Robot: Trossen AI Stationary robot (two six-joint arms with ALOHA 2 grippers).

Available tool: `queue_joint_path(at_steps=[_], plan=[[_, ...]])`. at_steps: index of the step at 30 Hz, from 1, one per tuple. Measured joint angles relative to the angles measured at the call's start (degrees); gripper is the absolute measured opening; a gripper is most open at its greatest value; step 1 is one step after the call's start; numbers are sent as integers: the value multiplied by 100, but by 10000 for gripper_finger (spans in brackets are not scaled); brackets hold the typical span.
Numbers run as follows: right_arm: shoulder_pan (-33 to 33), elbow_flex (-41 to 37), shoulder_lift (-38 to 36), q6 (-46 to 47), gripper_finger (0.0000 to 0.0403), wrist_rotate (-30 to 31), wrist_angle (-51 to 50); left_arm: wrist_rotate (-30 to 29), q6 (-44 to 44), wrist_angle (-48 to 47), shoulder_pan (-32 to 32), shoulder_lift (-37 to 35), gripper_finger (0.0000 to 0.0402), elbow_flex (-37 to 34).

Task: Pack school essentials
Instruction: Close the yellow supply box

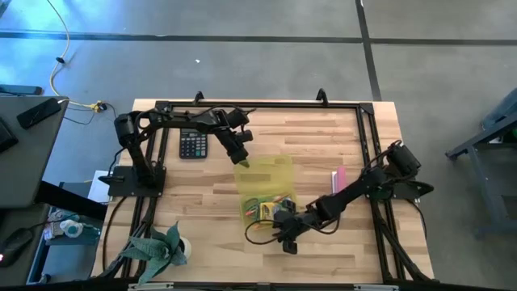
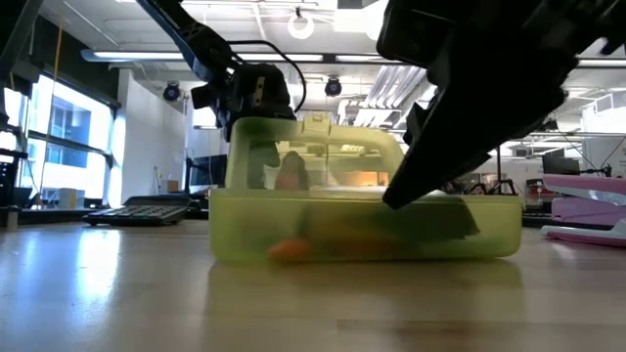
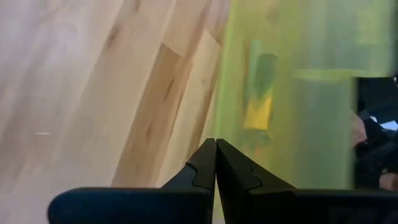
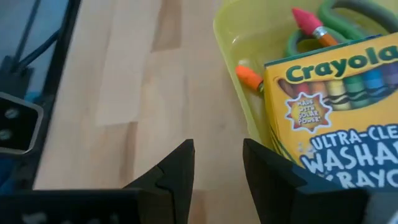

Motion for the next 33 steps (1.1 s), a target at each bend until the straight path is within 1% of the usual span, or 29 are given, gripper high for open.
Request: queue_joint_path(at_steps=[3,6,11,17,20,28,31,33], plan=[[0,0,0,90,129,274,-9,33,-4,-6,-85,0,0,0],[0,0,0,94,129,465,-4,273,-4,1,-190,-13,0,0],[0,0,0,124,129,648,60,274,-4,4,-388,-20,0,0],[-8,0,0,241,129,1074,57,270,-4,5,-685,-20,0,0],[-54,0,0,295,129,1106,57,268,-5,6,-813,-20,0,0],[-153,0,0,537,129,1147,57,61,-152,7,-1230,-20,0,0],[-151,0,0,587,129,1286,57,-172,-258,5,-1399,-20,0,0],[-153,0,0,590,129,1294,57,-222,-284,5,-1487,-20,0,2]])
